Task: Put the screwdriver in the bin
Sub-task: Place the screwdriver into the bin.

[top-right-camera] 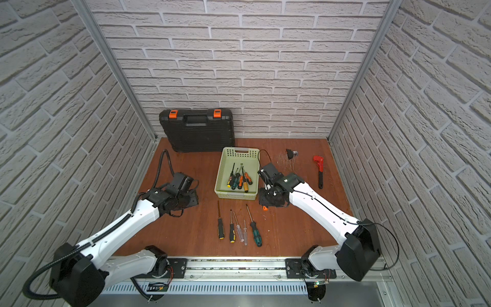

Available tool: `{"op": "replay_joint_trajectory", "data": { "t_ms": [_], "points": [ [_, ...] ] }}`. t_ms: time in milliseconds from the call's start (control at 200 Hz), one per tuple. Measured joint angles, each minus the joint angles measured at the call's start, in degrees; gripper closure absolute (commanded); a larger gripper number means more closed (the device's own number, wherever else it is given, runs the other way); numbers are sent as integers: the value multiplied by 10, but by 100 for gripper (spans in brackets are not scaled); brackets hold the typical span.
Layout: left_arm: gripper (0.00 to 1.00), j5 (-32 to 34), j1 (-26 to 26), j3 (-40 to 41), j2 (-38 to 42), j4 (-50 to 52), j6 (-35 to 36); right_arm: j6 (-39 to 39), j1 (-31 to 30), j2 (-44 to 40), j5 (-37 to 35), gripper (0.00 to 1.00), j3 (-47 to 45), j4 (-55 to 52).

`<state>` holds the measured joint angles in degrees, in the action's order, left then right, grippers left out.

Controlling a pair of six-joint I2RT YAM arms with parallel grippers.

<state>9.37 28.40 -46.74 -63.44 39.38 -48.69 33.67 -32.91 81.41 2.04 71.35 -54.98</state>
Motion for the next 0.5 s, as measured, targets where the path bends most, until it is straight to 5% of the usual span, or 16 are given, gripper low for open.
{"op": "replay_joint_trajectory", "data": {
  "t_ms": [220, 500],
  "points": [
    [48, 0, -2, 20, 45, 2, -5, -55, 4, 181, 38, 94, 183, 39],
    [48, 4, -4, 35, 90, 11, -10, -61, 5, 315, 66, 93, 250, 78]
  ]
}}
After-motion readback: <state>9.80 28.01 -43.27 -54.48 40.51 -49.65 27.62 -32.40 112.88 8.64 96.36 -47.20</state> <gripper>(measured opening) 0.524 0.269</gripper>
